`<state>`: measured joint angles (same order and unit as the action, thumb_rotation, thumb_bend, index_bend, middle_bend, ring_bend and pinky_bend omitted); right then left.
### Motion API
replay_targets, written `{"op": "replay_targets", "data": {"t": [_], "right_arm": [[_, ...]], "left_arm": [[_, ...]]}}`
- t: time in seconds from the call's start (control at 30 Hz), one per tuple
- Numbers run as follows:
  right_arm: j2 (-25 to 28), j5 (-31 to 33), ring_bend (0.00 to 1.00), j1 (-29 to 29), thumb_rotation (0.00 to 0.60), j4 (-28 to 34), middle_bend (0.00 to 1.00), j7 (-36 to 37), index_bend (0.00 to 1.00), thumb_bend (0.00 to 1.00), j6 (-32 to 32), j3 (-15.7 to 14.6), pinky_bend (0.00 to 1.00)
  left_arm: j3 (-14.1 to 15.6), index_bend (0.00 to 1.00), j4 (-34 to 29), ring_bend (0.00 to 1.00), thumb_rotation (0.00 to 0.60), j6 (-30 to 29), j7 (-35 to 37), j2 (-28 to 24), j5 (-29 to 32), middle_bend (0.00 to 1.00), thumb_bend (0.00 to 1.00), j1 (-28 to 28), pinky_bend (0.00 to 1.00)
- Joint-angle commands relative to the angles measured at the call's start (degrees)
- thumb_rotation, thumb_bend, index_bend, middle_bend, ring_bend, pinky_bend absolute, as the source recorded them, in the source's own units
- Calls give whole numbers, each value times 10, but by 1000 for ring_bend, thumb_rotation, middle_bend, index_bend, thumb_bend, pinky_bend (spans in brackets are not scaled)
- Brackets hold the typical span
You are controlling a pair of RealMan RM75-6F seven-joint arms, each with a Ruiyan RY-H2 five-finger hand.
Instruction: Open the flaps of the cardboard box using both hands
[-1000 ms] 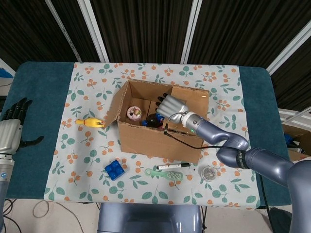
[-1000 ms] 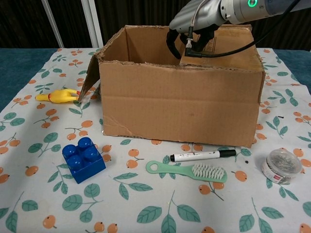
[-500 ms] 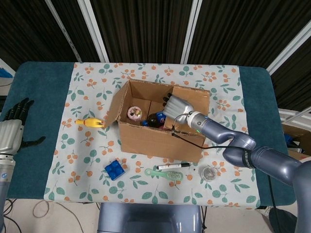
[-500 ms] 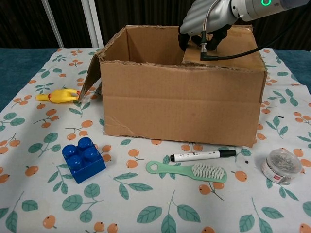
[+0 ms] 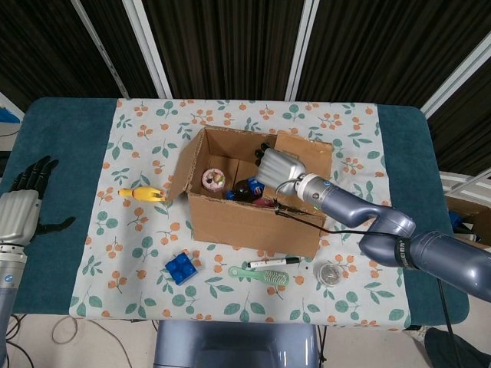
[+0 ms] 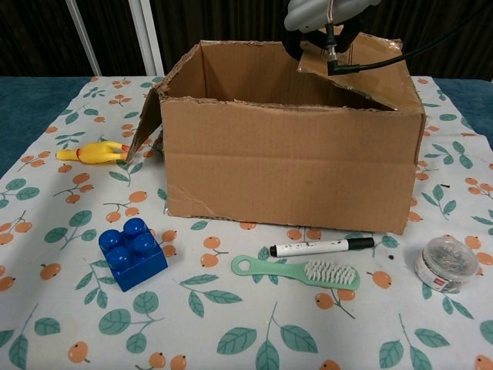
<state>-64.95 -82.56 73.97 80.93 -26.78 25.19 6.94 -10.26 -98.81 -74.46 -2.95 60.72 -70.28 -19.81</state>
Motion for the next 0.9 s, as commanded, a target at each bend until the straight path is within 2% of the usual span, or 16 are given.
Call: {"op": "replay_targets", "data": {"t": [0.03, 0.3, 0.47, 0.9], "right_arm": [[15, 13, 191, 9, 600, 14, 324, -31, 513, 1000, -5, 4, 233], [36, 56, 191, 22, 600, 33, 325, -112, 513, 1000, -14, -3, 233], [52, 118, 190, 30, 600, 45, 325, -172, 513, 1000, -13, -19, 233], [97, 277, 191, 70, 600, 103, 325, -308, 514, 1000, 37, -93, 233]], "left_arm": [[0, 0, -2, 0, 600, 0, 1, -1, -3, 0, 112, 1, 110], [-1, 0, -6, 0, 600, 1, 5, -4, -8, 0, 111, 2, 110], [0, 0, -8, 0, 600, 3, 5, -5, -10, 0, 112, 2, 110], [-1, 0, -13, 0, 600, 7, 2, -9, -12, 0, 111, 3, 109]]}}
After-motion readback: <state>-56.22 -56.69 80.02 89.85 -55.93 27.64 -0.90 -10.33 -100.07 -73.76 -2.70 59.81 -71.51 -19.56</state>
